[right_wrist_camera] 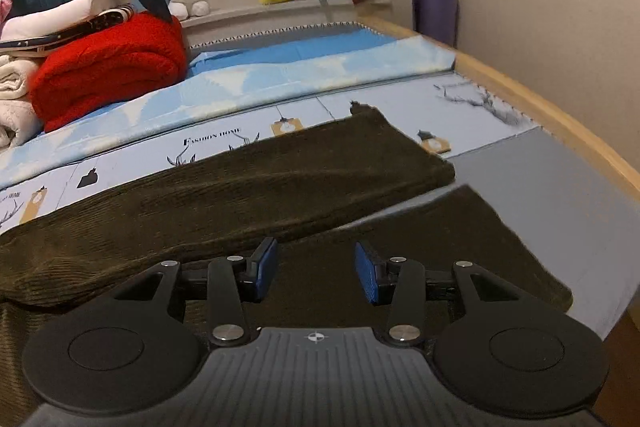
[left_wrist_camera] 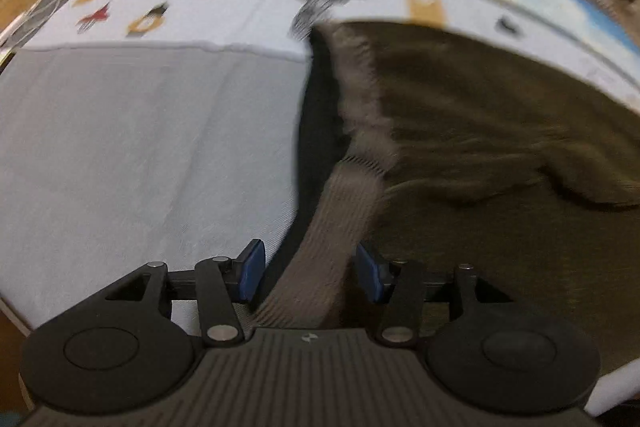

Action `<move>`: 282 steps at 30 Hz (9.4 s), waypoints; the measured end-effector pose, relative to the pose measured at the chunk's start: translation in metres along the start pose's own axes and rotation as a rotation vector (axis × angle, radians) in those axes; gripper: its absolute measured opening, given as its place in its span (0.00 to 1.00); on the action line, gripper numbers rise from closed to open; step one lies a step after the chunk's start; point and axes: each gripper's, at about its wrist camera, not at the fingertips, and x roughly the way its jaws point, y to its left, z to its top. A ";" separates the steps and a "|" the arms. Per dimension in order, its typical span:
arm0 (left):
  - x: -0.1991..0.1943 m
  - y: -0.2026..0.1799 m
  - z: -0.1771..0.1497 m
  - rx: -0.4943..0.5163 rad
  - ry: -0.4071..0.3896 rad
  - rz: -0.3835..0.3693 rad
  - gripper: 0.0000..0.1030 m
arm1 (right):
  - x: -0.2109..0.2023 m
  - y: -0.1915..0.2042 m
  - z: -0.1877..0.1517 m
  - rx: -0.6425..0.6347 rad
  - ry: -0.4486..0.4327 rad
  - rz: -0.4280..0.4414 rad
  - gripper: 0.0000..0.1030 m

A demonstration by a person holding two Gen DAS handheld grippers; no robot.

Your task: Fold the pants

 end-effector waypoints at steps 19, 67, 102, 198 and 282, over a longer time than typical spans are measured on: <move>0.010 0.016 -0.001 0.065 0.029 -0.010 0.12 | 0.033 -0.027 0.006 -0.002 0.060 -0.034 0.43; -0.015 -0.099 0.055 0.148 -0.264 -0.010 0.81 | 0.051 0.028 0.012 -0.205 0.024 0.005 0.45; 0.152 -0.106 0.209 0.258 -0.226 -0.228 0.70 | 0.088 0.044 0.012 -0.307 0.120 0.014 0.45; -0.047 0.000 0.000 -0.224 -0.136 -0.229 0.07 | 0.054 -0.042 -0.014 0.353 0.377 0.225 0.04; -0.035 0.049 -0.019 -0.194 0.064 -0.237 0.29 | 0.076 -0.268 -0.042 0.701 0.294 -0.446 0.14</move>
